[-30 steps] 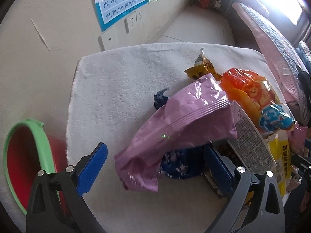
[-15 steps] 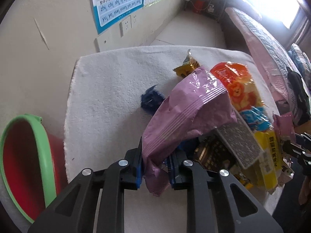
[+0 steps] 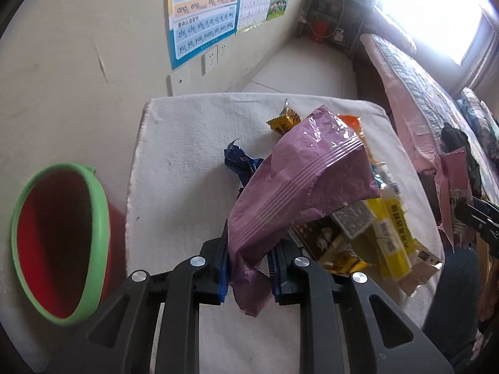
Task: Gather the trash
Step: 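Grasp the purple bag with the left gripper while the right grasps the pink bag, then carry both bags to the red bin and open both grippers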
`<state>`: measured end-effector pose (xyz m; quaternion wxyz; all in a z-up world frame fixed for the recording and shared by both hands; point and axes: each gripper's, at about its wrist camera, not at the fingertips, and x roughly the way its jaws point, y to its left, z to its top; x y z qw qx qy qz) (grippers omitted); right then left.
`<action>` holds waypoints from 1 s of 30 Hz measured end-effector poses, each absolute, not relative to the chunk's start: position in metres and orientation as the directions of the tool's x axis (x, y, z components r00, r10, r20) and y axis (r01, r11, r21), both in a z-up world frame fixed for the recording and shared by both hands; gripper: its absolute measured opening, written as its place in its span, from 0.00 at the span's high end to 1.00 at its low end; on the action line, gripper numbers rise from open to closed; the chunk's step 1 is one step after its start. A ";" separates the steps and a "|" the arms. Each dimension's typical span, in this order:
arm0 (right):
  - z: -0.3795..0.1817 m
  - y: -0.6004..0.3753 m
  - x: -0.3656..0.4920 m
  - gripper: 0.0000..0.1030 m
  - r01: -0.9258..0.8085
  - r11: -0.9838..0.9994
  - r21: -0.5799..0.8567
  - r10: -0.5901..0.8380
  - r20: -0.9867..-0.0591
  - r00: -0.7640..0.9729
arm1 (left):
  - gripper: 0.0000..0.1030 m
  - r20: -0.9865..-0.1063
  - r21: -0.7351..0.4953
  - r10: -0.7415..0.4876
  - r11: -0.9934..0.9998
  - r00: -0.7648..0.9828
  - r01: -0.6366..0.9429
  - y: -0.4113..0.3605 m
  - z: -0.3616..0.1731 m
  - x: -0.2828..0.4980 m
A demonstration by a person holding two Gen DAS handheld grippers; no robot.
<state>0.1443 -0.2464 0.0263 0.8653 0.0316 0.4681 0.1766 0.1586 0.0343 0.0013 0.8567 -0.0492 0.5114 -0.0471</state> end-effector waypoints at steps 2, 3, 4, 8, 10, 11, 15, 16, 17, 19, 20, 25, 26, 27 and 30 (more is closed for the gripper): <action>0.031 -0.243 0.141 0.48 -0.288 0.933 0.214 0.338 -0.793 0.506 | 0.82 -0.867 -0.140 -0.135 0.990 0.480 0.026 0.035 0.006 0.152; 0.034 -0.241 0.138 0.48 -0.293 0.932 0.213 0.340 -0.791 0.509 | 0.82 -0.865 -0.140 -0.134 0.990 0.484 0.025 0.035 0.008 0.148; 0.036 -0.239 0.137 0.48 -0.297 0.931 0.211 0.342 -0.788 0.511 | 0.82 -0.862 -0.140 -0.134 0.990 0.490 0.026 0.035 0.011 0.143; 0.048 -0.228 0.130 0.48 -0.324 0.922 0.212 0.361 -0.772 0.524 | 0.82 -0.853 -0.142 -0.130 0.990 0.506 0.015 0.039 0.019 0.129; 0.053 -0.219 0.126 0.48 -0.342 0.916 0.208 0.370 -0.764 0.528 | 0.82 -0.848 -0.147 -0.128 0.989 0.515 0.002 0.044 0.022 0.123; 0.055 -0.214 0.125 0.48 -0.353 0.913 0.206 0.376 -0.761 0.528 | 0.82 -0.845 -0.152 -0.127 0.988 0.520 -0.007 0.048 0.025 0.119; 0.063 -0.194 0.122 0.48 -0.391 0.899 0.200 0.397 -0.751 0.528 | 0.82 -0.834 -0.163 -0.117 0.986 0.539 -0.037 0.062 0.031 0.107; 0.066 -0.188 0.121 0.48 -0.401 0.894 0.199 0.403 -0.748 0.527 | 0.82 -0.832 -0.165 -0.115 0.985 0.543 -0.044 0.065 0.032 0.104; 0.067 -0.184 0.120 0.48 -0.408 0.891 0.198 0.406 -0.747 0.527 | 0.82 -0.830 -0.170 -0.113 0.984 0.547 -0.055 0.069 0.033 0.102; 0.072 -0.172 0.119 0.48 -0.427 0.884 0.192 0.415 -0.743 0.525 | 0.82 -0.825 -0.180 -0.109 0.981 0.555 -0.076 0.078 0.036 0.097; 0.073 -0.167 0.119 0.48 -0.434 0.881 0.189 0.418 -0.742 0.524 | 0.82 -0.822 -0.185 -0.106 0.979 0.559 -0.086 0.082 0.037 0.095; 0.081 -0.139 0.119 0.49 -0.473 0.863 0.175 0.434 -0.735 0.520 | 0.82 -0.812 -0.198 -0.090 0.972 0.577 -0.127 0.106 0.044 0.087; 0.083 -0.132 0.120 0.49 -0.483 0.859 0.172 0.439 -0.734 0.519 | 0.82 -0.810 -0.202 -0.088 0.970 0.580 -0.135 0.111 0.044 0.086; 0.084 -0.125 0.121 0.49 -0.491 0.854 0.171 0.444 -0.732 0.517 | 0.82 -0.808 -0.204 -0.085 0.968 0.583 -0.142 0.116 0.045 0.084; 0.087 -0.106 0.122 0.51 -0.516 0.840 0.167 0.458 -0.729 0.509 | 0.82 -0.803 -0.210 -0.071 0.963 0.591 -0.170 0.132 0.048 0.081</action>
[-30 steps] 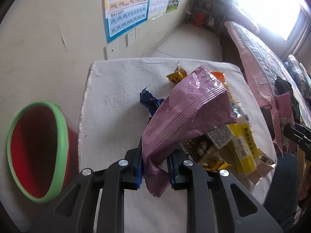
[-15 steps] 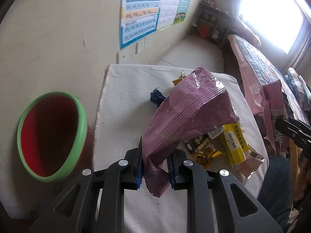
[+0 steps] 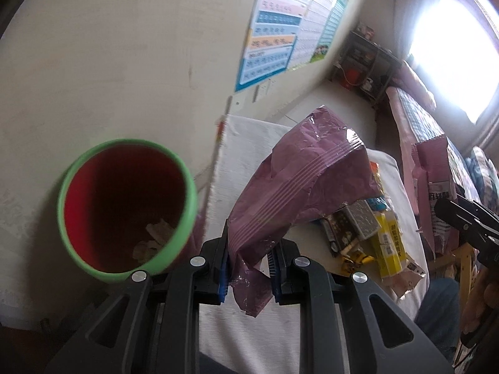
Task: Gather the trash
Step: 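Carry both bags to the red bin and open both grippers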
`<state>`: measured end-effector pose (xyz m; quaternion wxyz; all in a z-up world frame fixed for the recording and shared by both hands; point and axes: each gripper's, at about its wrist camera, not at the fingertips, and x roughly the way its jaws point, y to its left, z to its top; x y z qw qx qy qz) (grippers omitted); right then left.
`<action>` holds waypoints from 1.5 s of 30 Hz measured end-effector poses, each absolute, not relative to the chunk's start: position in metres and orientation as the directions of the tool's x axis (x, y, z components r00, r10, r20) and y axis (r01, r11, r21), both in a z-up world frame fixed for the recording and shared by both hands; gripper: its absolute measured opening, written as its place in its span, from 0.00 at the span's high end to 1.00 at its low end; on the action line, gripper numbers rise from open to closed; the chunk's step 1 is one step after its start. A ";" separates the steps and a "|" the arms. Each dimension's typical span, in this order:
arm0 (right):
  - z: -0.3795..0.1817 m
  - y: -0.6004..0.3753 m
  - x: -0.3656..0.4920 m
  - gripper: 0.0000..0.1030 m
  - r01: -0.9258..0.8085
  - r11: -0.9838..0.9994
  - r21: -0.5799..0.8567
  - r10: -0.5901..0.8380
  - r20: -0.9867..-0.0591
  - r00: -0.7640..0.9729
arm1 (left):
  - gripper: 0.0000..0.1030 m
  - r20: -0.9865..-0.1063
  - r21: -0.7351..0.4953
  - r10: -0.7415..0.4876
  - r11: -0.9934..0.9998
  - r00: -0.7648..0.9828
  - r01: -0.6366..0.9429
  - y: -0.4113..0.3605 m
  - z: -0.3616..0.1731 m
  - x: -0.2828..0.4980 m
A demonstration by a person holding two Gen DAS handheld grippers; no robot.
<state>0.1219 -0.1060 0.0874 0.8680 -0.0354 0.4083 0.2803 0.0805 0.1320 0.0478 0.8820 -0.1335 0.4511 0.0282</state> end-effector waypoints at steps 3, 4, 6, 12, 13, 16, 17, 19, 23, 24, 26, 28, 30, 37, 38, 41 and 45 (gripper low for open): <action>0.091 -0.083 0.125 0.52 -0.544 0.823 0.164 0.474 -0.726 0.498 | 0.82 -0.800 -0.213 -0.056 0.957 0.597 -0.196 0.145 0.049 0.076; 0.093 -0.074 0.126 0.52 -0.557 0.814 0.163 0.482 -0.725 0.493 | 0.82 -0.799 -0.216 -0.049 0.954 0.599 -0.210 0.153 0.049 0.075; 0.094 -0.060 0.128 0.53 -0.574 0.803 0.162 0.492 -0.724 0.484 | 0.82 -0.799 -0.219 -0.041 0.949 0.600 -0.226 0.162 0.050 0.072; 0.093 -0.022 0.134 0.55 -0.616 0.771 0.163 0.515 -0.728 0.453 | 0.82 -0.798 -0.226 -0.007 0.931 0.603 -0.288 0.198 0.049 0.065; 0.093 -0.016 0.135 0.56 -0.621 0.766 0.164 0.519 -0.728 0.448 | 0.82 -0.797 -0.226 0.000 0.927 0.604 -0.299 0.204 0.049 0.064; 0.093 0.005 0.135 0.56 -0.648 0.744 0.163 0.534 -0.727 0.431 | 0.82 -0.798 -0.227 0.018 0.917 0.603 -0.327 0.221 0.049 0.062; 0.093 0.014 0.135 0.57 -0.658 0.735 0.163 0.540 -0.727 0.424 | 0.82 -0.797 -0.227 0.025 0.913 0.603 -0.338 0.226 0.048 0.060; 0.094 0.028 0.136 0.57 -0.673 0.721 0.162 0.549 -0.727 0.413 | 0.82 -0.798 -0.228 0.036 0.906 0.602 -0.357 0.236 0.048 0.058; 0.092 0.057 0.137 0.57 -0.704 0.690 0.168 0.571 -0.724 0.387 | 0.82 -0.800 -0.231 0.058 0.889 0.597 -0.396 0.257 0.045 0.055; 0.091 0.064 0.138 0.57 -0.711 0.682 0.171 0.577 -0.724 0.379 | 0.82 -0.801 -0.231 0.062 0.885 0.595 -0.404 0.261 0.044 0.055; 0.088 0.078 0.139 0.57 -0.721 0.670 0.177 0.585 -0.724 0.366 | 0.82 -0.803 -0.234 0.072 0.876 0.592 -0.423 0.271 0.043 0.053; 0.086 0.089 0.140 0.57 -0.731 0.657 0.182 0.594 -0.723 0.353 | 0.82 -0.805 -0.237 0.076 0.868 0.588 -0.436 0.280 0.040 0.053; 0.083 0.102 0.141 0.57 -0.743 0.643 0.189 0.602 -0.724 0.337 | 0.82 -0.807 -0.240 0.081 0.861 0.585 -0.450 0.290 0.038 0.052; 0.069 0.143 0.147 0.57 -0.766 0.606 0.213 0.617 -0.734 0.284 | 0.80 -0.817 -0.261 0.072 0.839 0.573 -0.478 0.316 0.024 0.049; 0.066 0.148 0.148 0.57 -0.768 0.602 0.216 0.618 -0.736 0.277 | 0.80 -0.817 -0.263 0.072 0.837 0.572 -0.480 0.320 0.022 0.047; 0.060 0.161 0.153 0.57 -0.772 0.594 0.225 0.620 -0.740 0.261 | 0.80 -0.820 -0.265 0.072 0.832 0.568 -0.488 0.328 0.017 0.051; 0.053 0.173 0.158 0.56 -0.776 0.588 0.227 0.619 -0.745 0.250 | 0.74 -0.826 -0.271 0.064 0.826 0.560 -0.495 0.334 0.009 0.057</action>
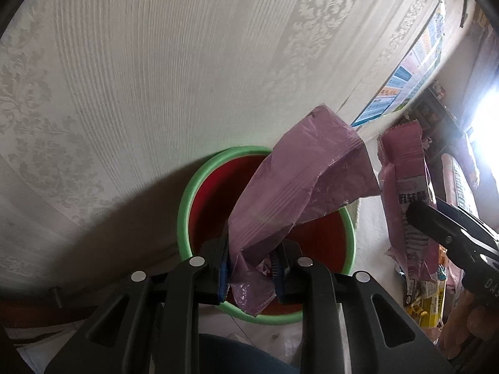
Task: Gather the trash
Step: 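Carry both bags to the red bin and open both grippers, then return both grippers over the remaining wrappers on the table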
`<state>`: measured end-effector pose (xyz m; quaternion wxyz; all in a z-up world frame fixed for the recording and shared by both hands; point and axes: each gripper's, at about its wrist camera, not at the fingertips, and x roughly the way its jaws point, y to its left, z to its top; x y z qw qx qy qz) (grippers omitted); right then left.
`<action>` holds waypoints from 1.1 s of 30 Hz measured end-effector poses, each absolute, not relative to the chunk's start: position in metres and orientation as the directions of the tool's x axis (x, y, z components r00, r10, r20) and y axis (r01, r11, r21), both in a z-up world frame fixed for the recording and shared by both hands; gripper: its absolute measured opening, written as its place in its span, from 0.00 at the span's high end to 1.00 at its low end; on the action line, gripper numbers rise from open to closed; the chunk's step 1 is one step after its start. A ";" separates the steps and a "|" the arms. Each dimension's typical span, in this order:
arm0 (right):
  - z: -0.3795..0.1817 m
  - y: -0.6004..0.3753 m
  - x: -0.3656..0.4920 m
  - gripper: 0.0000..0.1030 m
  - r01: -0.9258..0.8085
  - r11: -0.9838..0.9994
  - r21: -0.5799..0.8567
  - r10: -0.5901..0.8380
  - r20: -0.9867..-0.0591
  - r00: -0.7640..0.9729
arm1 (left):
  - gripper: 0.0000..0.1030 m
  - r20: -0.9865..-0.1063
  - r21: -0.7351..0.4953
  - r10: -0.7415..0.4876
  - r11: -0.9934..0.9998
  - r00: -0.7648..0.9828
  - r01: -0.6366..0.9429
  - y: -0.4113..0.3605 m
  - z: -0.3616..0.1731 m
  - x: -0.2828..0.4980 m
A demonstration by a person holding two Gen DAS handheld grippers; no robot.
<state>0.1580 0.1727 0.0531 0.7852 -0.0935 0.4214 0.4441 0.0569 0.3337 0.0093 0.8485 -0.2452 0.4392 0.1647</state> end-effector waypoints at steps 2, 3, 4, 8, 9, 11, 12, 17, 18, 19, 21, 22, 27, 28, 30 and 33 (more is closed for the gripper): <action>0.051 0.176 0.159 0.50 -0.774 0.591 0.226 0.615 -0.747 0.251 | 0.57 -0.826 -0.274 0.066 0.821 0.560 -0.500 0.336 0.006 0.059; 0.050 0.176 0.160 0.48 -0.772 0.595 0.224 0.612 -0.749 0.254 | 0.52 -0.822 -0.279 0.066 0.818 0.565 -0.502 0.337 0.005 0.059; 0.049 0.175 0.160 0.42 -0.768 0.601 0.222 0.608 -0.750 0.259 | 0.50 -0.821 -0.283 0.065 0.817 0.568 -0.502 0.337 0.005 0.059; 0.049 0.170 0.159 0.29 -0.755 0.612 0.234 0.610 -0.748 0.263 | 0.38 -0.815 -0.293 0.063 0.813 0.576 -0.504 0.337 0.004 0.056; 0.049 0.169 0.159 0.29 -0.754 0.614 0.231 0.608 -0.748 0.265 | 0.37 -0.815 -0.293 0.064 0.812 0.576 -0.505 0.337 0.003 0.055; 0.052 0.165 0.158 0.27 -0.749 0.621 0.231 0.605 -0.748 0.272 | 0.35 -0.816 -0.294 0.064 0.809 0.574 -0.508 0.334 0.004 0.053; 0.054 0.163 0.158 0.27 -0.746 0.624 0.233 0.606 -0.747 0.274 | 0.33 -0.816 -0.295 0.064 0.809 0.575 -0.508 0.333 0.004 0.050; 0.070 0.145 0.151 0.23 -0.738 0.637 0.223 0.609 -0.733 0.304 | 0.27 -0.806 -0.286 0.075 0.818 0.586 -0.499 0.319 0.018 0.041; 0.074 0.139 0.148 0.23 -0.735 0.642 0.220 0.609 -0.729 0.313 | 0.25 -0.804 -0.287 0.076 0.819 0.589 -0.497 0.322 0.019 0.038; 0.077 0.135 0.147 0.22 -0.732 0.645 0.220 0.609 -0.726 0.319 | 0.24 -0.801 -0.285 0.079 0.822 0.593 -0.493 0.318 0.023 0.036; 0.083 0.122 0.143 0.20 -0.723 0.657 0.215 0.606 -0.721 0.337 | 0.20 -0.793 -0.281 0.084 0.828 0.603 -0.485 0.307 0.031 0.033; 0.085 0.115 0.141 0.18 -0.717 0.664 0.212 0.603 -0.719 0.346 | 0.19 -0.790 -0.281 0.083 0.832 0.608 -0.479 0.301 0.034 0.033; 0.093 0.073 0.131 0.11 -0.679 0.708 0.194 0.580 -0.708 0.403 | 0.12 -0.780 -0.269 0.071 0.859 0.621 -0.436 0.264 0.046 0.034; 0.094 0.065 0.129 0.10 -0.669 0.718 0.190 0.573 -0.706 0.415 | 0.11 -0.779 -0.266 0.066 0.866 0.623 -0.424 0.256 0.048 0.035; 0.096 0.043 0.125 0.09 -0.646 0.739 0.190 0.561 -0.704 0.435 | 0.10 -0.776 -0.262 0.055 0.878 0.628 -0.401 0.241 0.052 0.037; 0.098 0.014 0.119 0.08 -0.616 0.765 0.187 0.542 -0.704 0.459 | 0.09 -0.772 -0.255 0.031 0.899 0.635 -0.355 0.212 0.057 0.044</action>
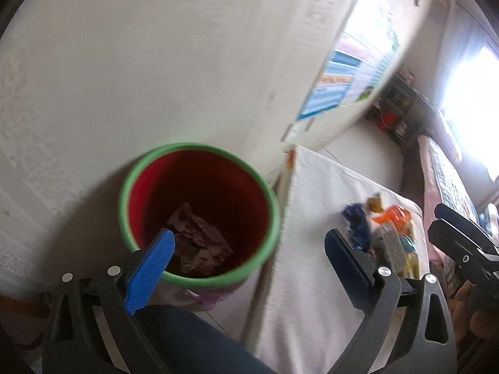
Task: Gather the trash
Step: 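Return both grippers over the remaining wrappers on the table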
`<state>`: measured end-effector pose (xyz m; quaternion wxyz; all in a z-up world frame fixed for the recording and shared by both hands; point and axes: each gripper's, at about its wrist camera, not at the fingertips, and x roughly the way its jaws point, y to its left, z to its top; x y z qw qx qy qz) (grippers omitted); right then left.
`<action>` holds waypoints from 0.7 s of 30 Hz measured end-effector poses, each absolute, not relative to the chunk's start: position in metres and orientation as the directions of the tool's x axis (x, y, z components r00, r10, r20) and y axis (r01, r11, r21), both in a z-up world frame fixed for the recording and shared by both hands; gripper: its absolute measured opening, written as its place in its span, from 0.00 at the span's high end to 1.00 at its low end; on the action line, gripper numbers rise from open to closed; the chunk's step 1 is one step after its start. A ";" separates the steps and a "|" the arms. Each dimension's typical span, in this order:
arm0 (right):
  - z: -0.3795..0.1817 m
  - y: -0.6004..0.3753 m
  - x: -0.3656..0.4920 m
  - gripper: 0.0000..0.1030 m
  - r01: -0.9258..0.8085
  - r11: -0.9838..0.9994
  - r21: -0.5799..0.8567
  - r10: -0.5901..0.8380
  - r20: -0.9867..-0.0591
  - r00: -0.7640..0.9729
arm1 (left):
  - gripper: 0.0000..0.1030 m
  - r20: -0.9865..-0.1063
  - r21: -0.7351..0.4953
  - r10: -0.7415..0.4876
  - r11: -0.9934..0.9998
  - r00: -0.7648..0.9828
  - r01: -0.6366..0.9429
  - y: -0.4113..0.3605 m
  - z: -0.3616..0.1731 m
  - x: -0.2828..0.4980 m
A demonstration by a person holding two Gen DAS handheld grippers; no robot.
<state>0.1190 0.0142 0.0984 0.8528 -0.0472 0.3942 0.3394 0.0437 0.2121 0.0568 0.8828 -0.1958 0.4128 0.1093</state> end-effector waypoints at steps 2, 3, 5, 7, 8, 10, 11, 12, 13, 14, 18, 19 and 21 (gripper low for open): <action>0.098 -0.009 0.118 0.07 -0.591 0.785 0.186 0.526 -0.703 0.478 | 0.09 -0.768 -0.257 0.016 0.908 0.641 -0.331 0.198 0.058 0.047; 0.097 -0.020 0.117 0.07 -0.578 0.795 0.184 0.517 -0.705 0.486 | 0.09 -0.767 -0.256 0.010 0.912 0.642 -0.320 0.190 0.058 0.049; 0.095 -0.039 0.116 0.07 -0.554 0.813 0.180 0.498 -0.707 0.502 | 0.09 -0.765 -0.260 -0.012 0.920 0.644 -0.292 0.171 0.059 0.054; 0.094 -0.061 0.114 0.06 -0.529 0.830 0.176 0.480 -0.707 0.519 | 0.09 -0.763 -0.260 -0.028 0.928 0.646 -0.267 0.154 0.059 0.058; 0.093 -0.074 0.113 0.06 -0.513 0.841 0.173 0.468 -0.708 0.529 | 0.09 -0.762 -0.260 -0.038 0.932 0.647 -0.251 0.144 0.059 0.060; 0.092 -0.094 0.112 0.06 -0.483 0.860 0.166 0.444 -0.710 0.546 | 0.09 -0.761 -0.258 -0.057 0.941 0.646 -0.221 0.124 0.057 0.063; 0.090 -0.107 0.112 0.06 -0.464 0.870 0.164 0.430 -0.711 0.555 | 0.09 -0.763 -0.256 -0.068 0.945 0.643 -0.204 0.114 0.055 0.066; 0.088 -0.119 0.111 0.06 -0.444 0.881 0.163 0.416 -0.715 0.563 | 0.09 -0.766 -0.255 -0.081 0.949 0.638 -0.186 0.103 0.053 0.069; 0.087 -0.128 0.111 0.06 -0.430 0.888 0.162 0.406 -0.718 0.566 | 0.09 -0.769 -0.256 -0.092 0.951 0.633 -0.172 0.094 0.051 0.071; 0.084 -0.141 0.110 0.06 -0.410 0.898 0.161 0.391 -0.722 0.571 | 0.09 -0.771 -0.257 -0.104 0.954 0.628 -0.157 0.085 0.049 0.073; 0.075 -0.179 0.107 0.06 -0.351 0.924 0.154 0.343 -0.739 0.580 | 0.09 -0.784 -0.258 -0.145 0.961 0.603 -0.104 0.053 0.041 0.078; 0.072 -0.188 0.107 0.06 -0.335 0.930 0.151 0.330 -0.743 0.582 | 0.09 -0.788 -0.257 -0.156 0.962 0.596 -0.088 0.044 0.039 0.080; 0.068 -0.201 0.106 0.06 -0.314 0.938 0.147 0.312 -0.750 0.583 | 0.09 -0.795 -0.253 -0.173 0.966 0.582 -0.059 0.029 0.036 0.082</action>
